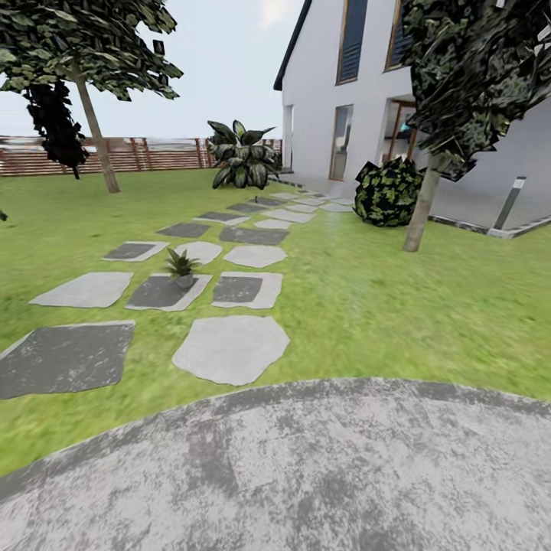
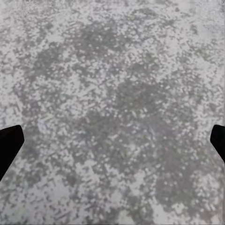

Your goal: Pick up the pesticide atomizer in the garden and spray insectifuge to fully cover both potted plants in the garden.

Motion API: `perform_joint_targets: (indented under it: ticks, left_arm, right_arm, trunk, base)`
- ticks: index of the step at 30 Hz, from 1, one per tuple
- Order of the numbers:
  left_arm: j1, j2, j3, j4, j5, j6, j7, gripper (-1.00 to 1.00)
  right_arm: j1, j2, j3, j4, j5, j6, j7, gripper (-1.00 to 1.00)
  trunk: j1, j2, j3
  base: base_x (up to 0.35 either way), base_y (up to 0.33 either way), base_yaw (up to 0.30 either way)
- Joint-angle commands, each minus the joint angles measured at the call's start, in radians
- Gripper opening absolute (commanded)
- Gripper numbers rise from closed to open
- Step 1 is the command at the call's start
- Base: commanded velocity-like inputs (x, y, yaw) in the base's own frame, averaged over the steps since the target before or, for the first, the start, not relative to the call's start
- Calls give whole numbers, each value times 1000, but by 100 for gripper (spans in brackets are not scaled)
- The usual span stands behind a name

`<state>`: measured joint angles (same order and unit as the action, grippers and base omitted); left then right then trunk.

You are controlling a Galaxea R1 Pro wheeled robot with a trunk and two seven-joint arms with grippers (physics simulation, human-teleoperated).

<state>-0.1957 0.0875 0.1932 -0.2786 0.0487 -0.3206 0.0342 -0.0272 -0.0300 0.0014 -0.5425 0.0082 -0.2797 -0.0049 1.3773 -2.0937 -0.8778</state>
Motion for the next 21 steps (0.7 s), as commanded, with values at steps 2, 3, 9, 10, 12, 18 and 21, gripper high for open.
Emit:
perform_joint_targets:
  ticks: [2, 3, 9, 10, 12, 18, 21]
  left_arm:
    - [-1, 0, -3, 1, 5, -3, 3, 100]
    - [-1, 0, -3, 1, 5, -3, 3, 100]
    - [-1, 1, -3, 1, 5, -3, 3, 100]
    - [-1, 1, -3, 1, 5, -3, 3, 100]
    - [-1, 1, -3, 1, 5, -3, 3, 100]
    - [-1, 1, -3, 2, 6, -3, 1, 100]
    - [-1, 1, -3, 2, 6, -3, 0, 100]
  right_arm:
    - [0, 0, 0, 0, 1, -3, 1, 100]
    - [0, 0, 0, 0, 1, -3, 1, 100]
    - [0, -2, 0, 1, 2, -2, 2, 100]
    - [0, -2, 0, 1, 3, -2, 2, 100]
    - [0, -2, 0, 1, 3, -1, 3, 100]
    - [0, -2, 0, 1, 3, -2, 2, 100]
    - [0, -2, 0, 1, 3, -3, 2, 100]
  trunk:
    - [0, 0, -3]
    - [0, 0, -4]
    - [0, 0, -5]
    - [0, 0, -5]
    - [0, 0, -5]
    - [0, 0, -5]
    - [0, 0, -5]
  base:
    - [309, -163, 151]
    - [319, -129, 116]
    - [334, -31, 26]
    - [338, -6, 5]
    - [338, -3, 2]
    - [339, -1, 0]
    - [339, 0, 0]
